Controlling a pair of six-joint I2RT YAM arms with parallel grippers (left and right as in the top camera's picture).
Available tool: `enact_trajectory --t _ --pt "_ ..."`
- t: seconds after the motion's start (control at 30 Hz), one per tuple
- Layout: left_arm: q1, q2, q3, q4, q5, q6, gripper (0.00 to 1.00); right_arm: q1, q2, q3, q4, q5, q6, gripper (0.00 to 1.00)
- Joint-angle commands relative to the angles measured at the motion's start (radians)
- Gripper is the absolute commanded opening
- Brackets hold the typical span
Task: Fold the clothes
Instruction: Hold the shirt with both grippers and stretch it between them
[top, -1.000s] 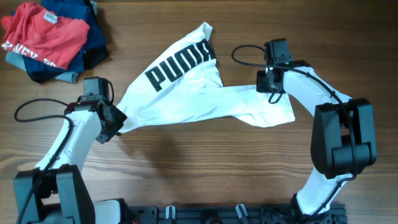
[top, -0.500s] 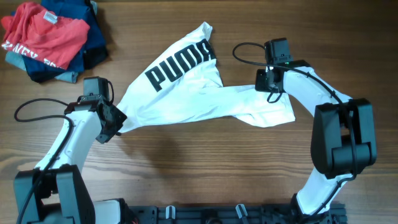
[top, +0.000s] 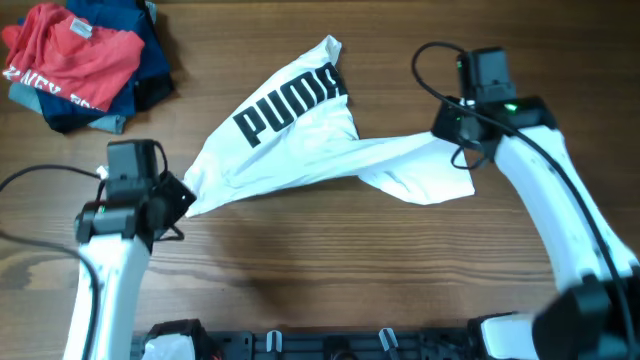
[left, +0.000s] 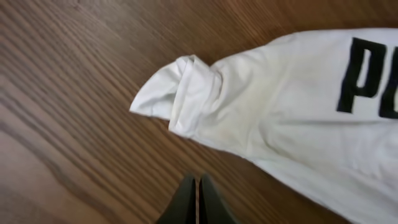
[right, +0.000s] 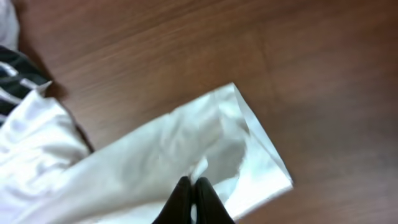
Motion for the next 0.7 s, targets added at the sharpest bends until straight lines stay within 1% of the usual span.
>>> enact_trajectory --t 0.0,0.03,0.07,0.13,0.3,0.47,0.57,0.67 --pt "0.002 -0.078 -0.003 -0.027 0.058 0.022 0.29 -0.003 -0.074 0.013 -0.044 -0.036 0.066 0.04" --pt "0.002 -0.077 -0.003 -0.027 0.095 0.037 0.44 -0.003 -0.082 0.013 -0.052 -0.044 0.066 0.04" --pt "0.002 -0.061 -0.003 -0.025 0.150 0.076 0.65 -0.003 -0.082 0.012 -0.059 -0.051 0.066 0.04" --pt "0.002 -0.010 -0.005 -0.026 0.204 0.096 0.84 -0.003 -0.079 0.011 -0.074 -0.050 0.066 0.04" --pt "0.002 0.209 -0.005 -0.007 0.230 0.102 0.87 -0.003 -0.079 0.010 -0.081 -0.050 0.066 0.04" --pt "0.002 0.417 -0.005 0.074 0.225 0.098 0.83 -0.003 -0.079 0.010 -0.083 -0.050 0.063 0.04" --pt "0.002 0.495 -0.005 0.131 0.184 0.098 0.82 -0.003 -0.079 0.010 -0.091 -0.049 0.063 0.04" --pt "0.002 0.519 -0.005 0.162 0.122 0.098 0.79 -0.003 -0.079 0.010 -0.099 -0.050 0.063 0.04"
